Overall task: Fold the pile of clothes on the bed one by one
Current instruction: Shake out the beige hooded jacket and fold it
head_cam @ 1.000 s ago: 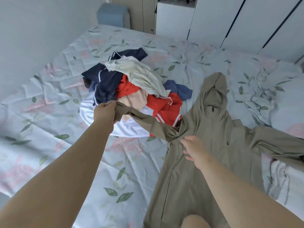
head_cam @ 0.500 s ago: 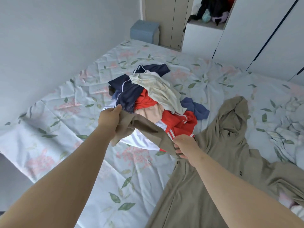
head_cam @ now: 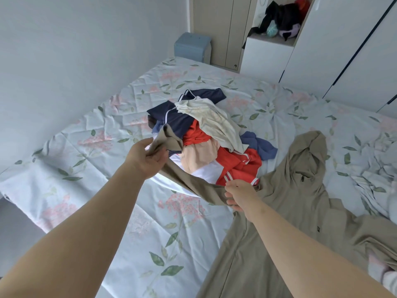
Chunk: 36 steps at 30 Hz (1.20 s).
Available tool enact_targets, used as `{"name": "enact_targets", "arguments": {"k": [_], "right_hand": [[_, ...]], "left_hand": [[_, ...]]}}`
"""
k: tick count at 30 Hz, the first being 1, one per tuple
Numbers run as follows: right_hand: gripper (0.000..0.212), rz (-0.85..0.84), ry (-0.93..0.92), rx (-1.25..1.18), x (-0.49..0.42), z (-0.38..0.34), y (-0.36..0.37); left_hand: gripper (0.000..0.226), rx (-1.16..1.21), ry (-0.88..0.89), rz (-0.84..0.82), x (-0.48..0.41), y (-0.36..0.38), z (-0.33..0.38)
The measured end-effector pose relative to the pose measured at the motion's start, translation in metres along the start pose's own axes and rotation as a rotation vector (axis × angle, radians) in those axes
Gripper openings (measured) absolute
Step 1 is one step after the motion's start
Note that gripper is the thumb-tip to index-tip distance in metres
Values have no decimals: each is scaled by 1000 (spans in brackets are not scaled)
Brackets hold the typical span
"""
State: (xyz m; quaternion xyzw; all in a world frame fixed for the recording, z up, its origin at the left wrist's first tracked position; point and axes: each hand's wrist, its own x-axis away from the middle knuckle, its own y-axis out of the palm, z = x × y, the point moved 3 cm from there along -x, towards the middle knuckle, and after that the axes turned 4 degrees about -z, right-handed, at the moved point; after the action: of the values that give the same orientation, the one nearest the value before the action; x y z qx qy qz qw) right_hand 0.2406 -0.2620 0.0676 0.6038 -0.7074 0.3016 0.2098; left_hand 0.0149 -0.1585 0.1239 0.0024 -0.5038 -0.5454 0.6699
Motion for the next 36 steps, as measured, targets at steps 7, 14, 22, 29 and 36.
{"name": "enact_targets", "arguments": {"k": [7, 14, 22, 29, 36], "right_hand": [[30, -180, 1, -241, 3, -27, 32], [19, -131, -161, -293, -4, -38, 28], [27, 452, -234, -396, 20, 1, -107], [22, 1071, -69, -290, 64, 117, -240], [33, 977, 201, -38, 18, 192, -275]], "left_hand": [[27, -325, -123, -119, 8, -1, -32], [24, -862, -225, -308, 19, 11, -58], [12, -970, -227, -234, 4, 42, -115], [4, -1069, -392, -217, -8, 66, -235], [6, -1156, -423, -83, -47, 65, -315]]}}
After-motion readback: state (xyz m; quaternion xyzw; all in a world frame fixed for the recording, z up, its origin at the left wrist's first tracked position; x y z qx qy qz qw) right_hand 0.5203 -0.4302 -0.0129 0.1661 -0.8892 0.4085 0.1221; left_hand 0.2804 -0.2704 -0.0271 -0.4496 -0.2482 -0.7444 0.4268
